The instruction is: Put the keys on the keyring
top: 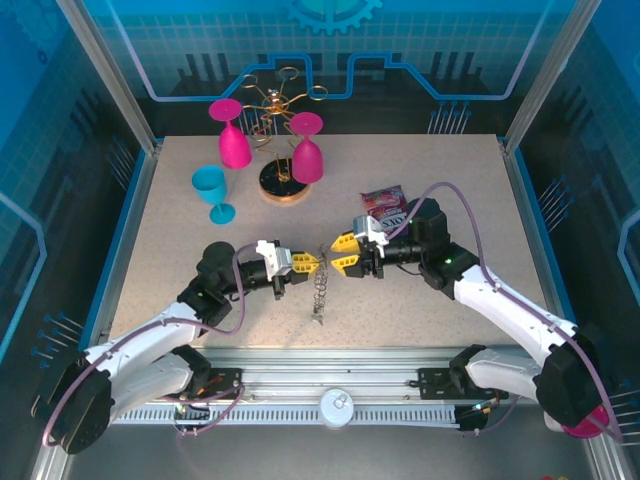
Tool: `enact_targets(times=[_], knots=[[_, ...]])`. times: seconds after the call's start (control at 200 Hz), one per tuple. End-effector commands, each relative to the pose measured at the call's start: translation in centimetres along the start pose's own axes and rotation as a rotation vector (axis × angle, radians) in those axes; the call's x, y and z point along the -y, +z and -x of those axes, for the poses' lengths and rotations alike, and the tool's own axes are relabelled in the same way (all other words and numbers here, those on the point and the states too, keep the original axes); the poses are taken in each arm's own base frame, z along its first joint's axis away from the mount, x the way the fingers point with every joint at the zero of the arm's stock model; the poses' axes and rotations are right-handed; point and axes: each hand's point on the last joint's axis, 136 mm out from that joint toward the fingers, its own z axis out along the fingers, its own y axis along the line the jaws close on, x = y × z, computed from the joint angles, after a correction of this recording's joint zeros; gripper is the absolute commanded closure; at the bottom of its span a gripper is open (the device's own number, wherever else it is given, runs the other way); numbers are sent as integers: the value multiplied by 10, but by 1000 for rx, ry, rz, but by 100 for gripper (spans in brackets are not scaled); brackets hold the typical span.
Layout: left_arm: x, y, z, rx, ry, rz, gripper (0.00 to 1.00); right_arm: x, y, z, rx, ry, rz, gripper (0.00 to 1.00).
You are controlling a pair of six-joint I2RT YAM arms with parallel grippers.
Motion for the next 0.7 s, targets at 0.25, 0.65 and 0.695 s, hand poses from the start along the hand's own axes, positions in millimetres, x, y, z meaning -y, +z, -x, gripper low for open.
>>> enact_targets(times=[0.25, 0.65, 0.695], knots=[[4, 1, 16, 78, 16, -34, 100, -2, 14, 9, 53, -11, 63, 74], [3, 3, 19, 101, 9, -34, 100, -1, 22, 13, 79, -17, 86, 94], [2, 3, 19, 107, 11, -33, 100, 0, 22, 12, 79, -14, 82, 95]])
